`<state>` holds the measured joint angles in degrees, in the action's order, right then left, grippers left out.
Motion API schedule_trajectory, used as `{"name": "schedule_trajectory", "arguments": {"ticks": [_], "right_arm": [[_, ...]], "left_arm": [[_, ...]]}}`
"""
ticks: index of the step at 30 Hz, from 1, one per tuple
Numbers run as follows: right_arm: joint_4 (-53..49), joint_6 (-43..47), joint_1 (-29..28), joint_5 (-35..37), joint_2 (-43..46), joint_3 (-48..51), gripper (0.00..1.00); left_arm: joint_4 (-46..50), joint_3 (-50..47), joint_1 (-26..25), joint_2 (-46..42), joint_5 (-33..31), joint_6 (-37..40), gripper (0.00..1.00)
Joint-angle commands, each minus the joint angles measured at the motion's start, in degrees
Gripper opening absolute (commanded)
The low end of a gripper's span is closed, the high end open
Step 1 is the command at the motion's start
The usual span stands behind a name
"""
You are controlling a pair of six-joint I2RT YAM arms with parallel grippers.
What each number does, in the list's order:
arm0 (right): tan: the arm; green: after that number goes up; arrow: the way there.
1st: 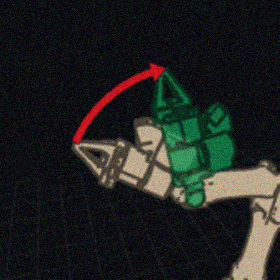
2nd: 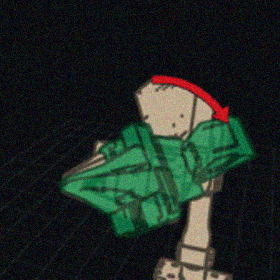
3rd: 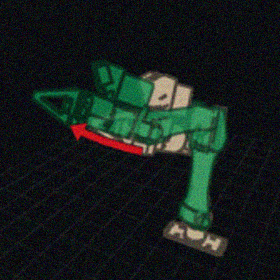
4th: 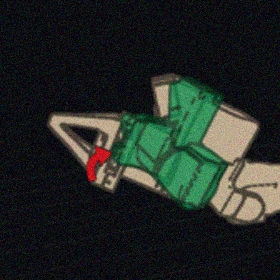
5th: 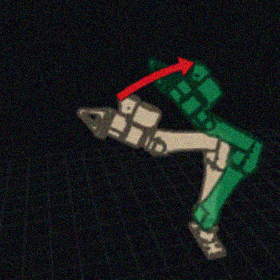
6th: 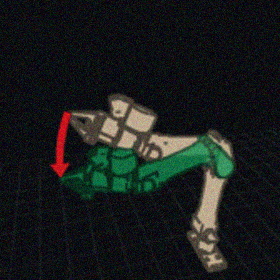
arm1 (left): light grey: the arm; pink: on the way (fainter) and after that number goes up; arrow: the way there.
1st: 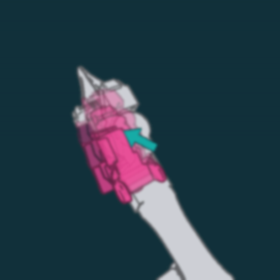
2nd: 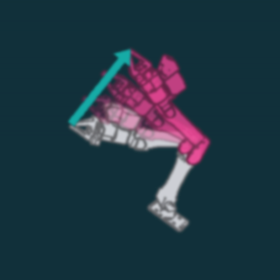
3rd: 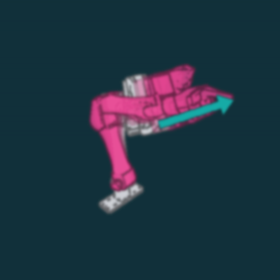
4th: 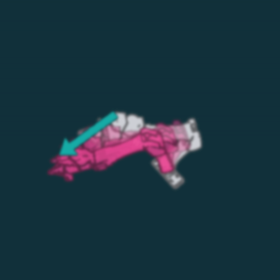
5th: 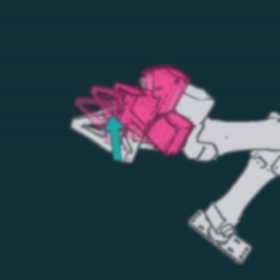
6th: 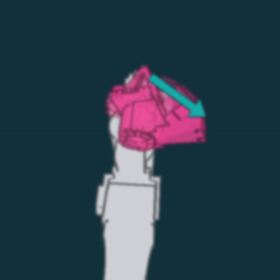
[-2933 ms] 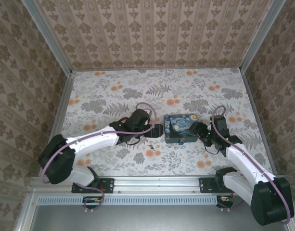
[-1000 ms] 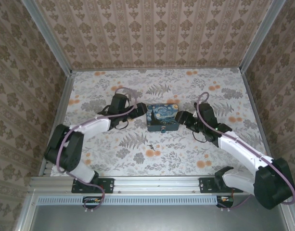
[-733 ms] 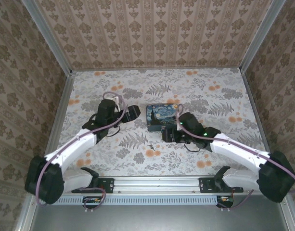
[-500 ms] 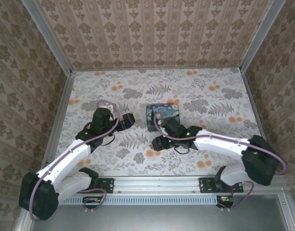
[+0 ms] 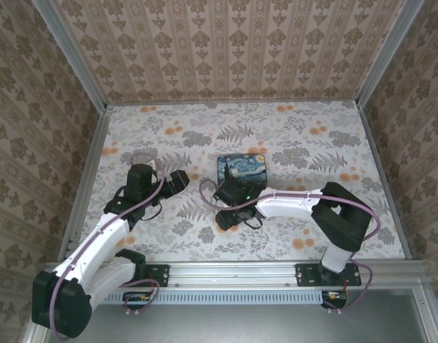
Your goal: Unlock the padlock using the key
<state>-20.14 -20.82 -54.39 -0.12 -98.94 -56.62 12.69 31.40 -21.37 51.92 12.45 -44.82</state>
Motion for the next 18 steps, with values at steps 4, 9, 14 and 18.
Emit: {"name": "schedule_trajectory", "arguments": {"ticks": [4,9,14,18], "right_arm": [[-2.60,2.90,-0.45,3.45,-3.98,-3.84,0.56],[-2.78,3.20,-0.63,3.59,-6.35,-5.34,0.53],[-2.38,3.31,-1.22,3.81,-7.10,-4.60,0.48],[-2.17,3.04,-1.92,3.98,-7.67,-3.91,0.43]], "left_arm": [[-0.82,-0.55,1.45,0.93,2.14,-0.80,1.00],[-1.35,-1.08,2.24,1.39,2.38,-0.53,1.00],[-1.87,-1.30,2.88,1.60,2.93,-0.37,1.00],[-2.60,-1.36,3.18,2.26,3.31,-0.45,1.00]]}}
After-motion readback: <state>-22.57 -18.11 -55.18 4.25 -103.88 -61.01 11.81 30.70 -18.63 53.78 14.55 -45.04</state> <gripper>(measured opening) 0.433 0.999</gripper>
